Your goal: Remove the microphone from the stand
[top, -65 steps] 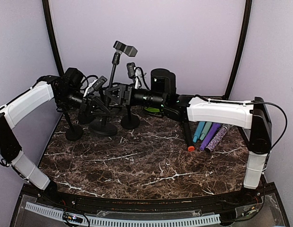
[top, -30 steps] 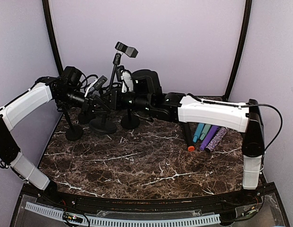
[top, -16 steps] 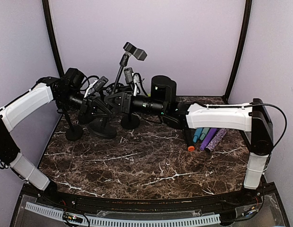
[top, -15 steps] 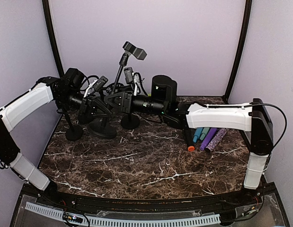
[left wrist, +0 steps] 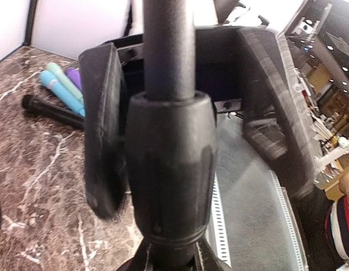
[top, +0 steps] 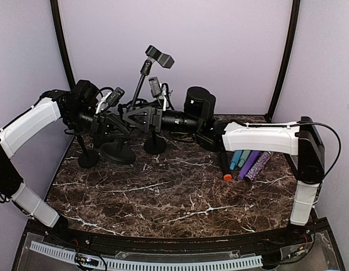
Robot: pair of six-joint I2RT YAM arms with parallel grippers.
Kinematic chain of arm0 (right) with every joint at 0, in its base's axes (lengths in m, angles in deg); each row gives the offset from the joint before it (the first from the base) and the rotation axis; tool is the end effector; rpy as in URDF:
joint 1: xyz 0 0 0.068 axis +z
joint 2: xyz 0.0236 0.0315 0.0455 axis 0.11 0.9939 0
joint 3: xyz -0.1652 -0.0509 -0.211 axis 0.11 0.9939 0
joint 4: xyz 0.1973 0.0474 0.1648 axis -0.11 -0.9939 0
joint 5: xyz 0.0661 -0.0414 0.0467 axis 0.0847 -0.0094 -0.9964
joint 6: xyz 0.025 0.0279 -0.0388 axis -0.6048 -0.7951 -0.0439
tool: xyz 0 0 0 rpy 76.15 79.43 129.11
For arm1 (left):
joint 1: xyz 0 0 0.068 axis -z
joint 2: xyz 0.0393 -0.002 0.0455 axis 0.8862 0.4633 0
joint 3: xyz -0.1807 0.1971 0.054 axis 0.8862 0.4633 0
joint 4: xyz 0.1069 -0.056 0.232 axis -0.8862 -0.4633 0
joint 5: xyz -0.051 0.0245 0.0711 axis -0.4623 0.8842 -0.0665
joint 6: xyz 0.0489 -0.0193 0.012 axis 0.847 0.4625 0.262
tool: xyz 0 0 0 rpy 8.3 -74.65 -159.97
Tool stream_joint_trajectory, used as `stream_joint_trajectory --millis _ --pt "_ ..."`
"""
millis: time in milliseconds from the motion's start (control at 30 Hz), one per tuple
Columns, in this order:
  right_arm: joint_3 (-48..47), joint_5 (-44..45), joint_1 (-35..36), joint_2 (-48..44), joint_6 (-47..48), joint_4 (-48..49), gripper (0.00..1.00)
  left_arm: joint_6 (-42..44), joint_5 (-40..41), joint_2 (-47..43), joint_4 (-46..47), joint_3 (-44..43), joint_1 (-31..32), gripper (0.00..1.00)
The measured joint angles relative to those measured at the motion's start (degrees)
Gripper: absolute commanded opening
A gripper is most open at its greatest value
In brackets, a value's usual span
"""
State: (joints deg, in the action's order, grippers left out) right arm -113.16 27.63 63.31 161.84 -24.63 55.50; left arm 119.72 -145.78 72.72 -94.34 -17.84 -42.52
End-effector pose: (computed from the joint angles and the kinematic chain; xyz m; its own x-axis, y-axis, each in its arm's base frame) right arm 0.2334 0.3933 0.3501 -0.5408 0.1562 -0.8265 -0.8410 -0.0775 0.5355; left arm 0.2615 -0.1303 0.3582 -0.3401 0.3033 -0.8901 0.9287 -0.0404 -0.3686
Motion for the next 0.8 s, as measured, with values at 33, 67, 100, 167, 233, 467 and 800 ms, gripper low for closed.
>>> stream_joint_trajectory --millis 33,67,100,167,233,467,800 --pt "-0.1 1.9 0.1 -0.8 0.8 -2.1 0.80 0.2 0.8 0.0 0.4 0.0 -0.3 0.00" --pt "-0.3 4.5 0.2 -1.7 2.1 -4.3 0.82 0.2 1.6 0.0 0.8 0.0 -0.6 0.00" --pt "-0.4 7.8 0.2 -2.7 3.2 -6.7 0.85 0.3 2.2 0.0 1.3 0.0 -0.8 0.00" --pt "-0.5 11.7 0.5 -3.8 4.3 -8.9 0.98 0.2 3.7 0.0 2.3 0.0 -0.9 0.00" --pt "-0.5 16.7 0.7 -5.0 5.7 -11.5 1.00 -0.1 5.3 0.0 3.5 0.1 -0.9 0.00" --pt "-2.8 28.5 2.8 -5.5 9.5 -20.6 0.91 -2.2 11.3 -0.1 8.4 1.7 -0.9 0.00" --pt "-11.4 35.5 6.8 -1.4 10.8 -28.0 0.57 -3.7 12.7 -0.1 10.4 1.7 -0.9 0.00"
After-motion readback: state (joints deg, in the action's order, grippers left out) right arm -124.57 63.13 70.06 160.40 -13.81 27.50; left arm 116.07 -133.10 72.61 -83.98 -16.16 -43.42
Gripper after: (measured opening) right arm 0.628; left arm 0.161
